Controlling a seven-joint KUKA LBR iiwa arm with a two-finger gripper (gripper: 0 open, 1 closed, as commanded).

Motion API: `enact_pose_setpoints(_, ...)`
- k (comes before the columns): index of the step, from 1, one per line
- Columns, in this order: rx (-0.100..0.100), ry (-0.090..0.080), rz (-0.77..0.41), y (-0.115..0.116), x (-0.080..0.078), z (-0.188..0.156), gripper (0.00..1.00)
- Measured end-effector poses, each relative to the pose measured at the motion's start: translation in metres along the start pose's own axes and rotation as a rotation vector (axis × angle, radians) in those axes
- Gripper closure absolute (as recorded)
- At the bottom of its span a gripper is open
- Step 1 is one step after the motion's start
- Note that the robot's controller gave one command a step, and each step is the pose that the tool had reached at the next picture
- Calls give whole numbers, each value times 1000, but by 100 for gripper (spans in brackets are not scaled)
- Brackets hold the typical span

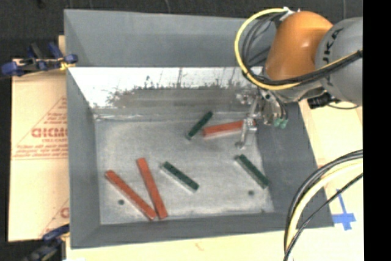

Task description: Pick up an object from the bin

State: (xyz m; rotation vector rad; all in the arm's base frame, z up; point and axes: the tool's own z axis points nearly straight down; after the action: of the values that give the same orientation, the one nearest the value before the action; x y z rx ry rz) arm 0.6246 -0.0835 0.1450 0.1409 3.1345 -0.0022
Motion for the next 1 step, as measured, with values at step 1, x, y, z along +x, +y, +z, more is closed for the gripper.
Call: enact_pose_setpoints(1, 0, 0, 2, -1, 0, 0, 0)
